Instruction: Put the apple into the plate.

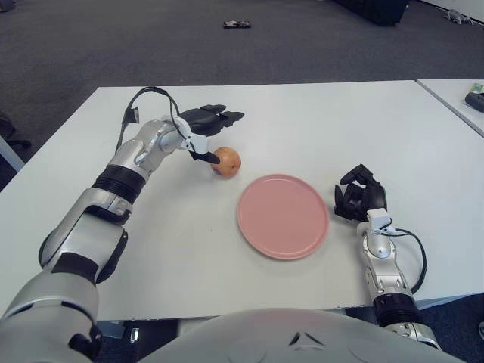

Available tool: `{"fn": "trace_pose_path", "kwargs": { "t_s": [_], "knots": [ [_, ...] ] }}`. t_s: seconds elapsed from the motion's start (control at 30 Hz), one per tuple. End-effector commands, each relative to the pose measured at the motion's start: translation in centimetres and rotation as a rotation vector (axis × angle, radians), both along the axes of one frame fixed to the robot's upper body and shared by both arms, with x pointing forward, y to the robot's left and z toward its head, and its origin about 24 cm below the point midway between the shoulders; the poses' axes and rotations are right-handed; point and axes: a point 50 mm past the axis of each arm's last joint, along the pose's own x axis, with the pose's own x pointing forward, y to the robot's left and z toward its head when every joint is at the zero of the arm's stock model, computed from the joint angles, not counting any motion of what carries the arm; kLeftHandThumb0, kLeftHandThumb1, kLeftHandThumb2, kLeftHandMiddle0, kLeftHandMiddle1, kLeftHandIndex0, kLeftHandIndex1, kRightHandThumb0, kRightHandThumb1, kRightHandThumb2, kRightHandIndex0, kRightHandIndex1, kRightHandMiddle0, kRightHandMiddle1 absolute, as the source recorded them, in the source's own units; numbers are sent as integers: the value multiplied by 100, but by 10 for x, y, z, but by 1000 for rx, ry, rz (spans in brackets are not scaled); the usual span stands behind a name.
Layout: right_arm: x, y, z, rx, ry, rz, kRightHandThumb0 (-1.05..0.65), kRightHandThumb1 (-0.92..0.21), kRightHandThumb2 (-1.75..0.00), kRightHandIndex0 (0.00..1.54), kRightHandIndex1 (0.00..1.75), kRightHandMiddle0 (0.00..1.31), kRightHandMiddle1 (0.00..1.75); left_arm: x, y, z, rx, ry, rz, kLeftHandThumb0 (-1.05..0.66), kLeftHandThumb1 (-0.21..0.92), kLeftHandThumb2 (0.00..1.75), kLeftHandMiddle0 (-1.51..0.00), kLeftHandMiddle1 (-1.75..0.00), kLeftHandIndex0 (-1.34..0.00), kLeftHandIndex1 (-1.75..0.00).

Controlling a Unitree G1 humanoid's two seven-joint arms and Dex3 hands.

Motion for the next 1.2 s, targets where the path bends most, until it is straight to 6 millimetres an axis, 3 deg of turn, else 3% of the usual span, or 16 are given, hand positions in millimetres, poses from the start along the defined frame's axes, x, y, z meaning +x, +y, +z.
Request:
{"fn": "trace_pose_path", "kwargs": {
  "t_s": [0.0, 0.37, 0.63, 1.17],
  "knots": [
    [-7, -1, -14, 1, 88, -6, -46, -36, -127, 108, 175, 57, 175, 0, 6, -1, 12, 23, 19, -99, 48, 67, 0, 0, 0, 0],
    [-5, -2, -14, -13, 87, -1, -47, -35, -129, 111, 175, 59, 175, 4, 4, -17, -56, 113, 35, -98, 47, 67, 0, 0, 0, 0],
    [-5, -3, -13, -17, 77, -1, -47, -34, -130, 111, 175, 59, 175, 14, -1, -39, -82, 199, 103, -94, 45, 72, 0, 0, 0, 0],
    [-8, -4, -14, -4, 60, -10, -47, -34, -130, 109, 175, 59, 175, 13, -20, -57, 33, 273, 54, -96, 49, 74, 0, 0, 0, 0]
  ]
}}
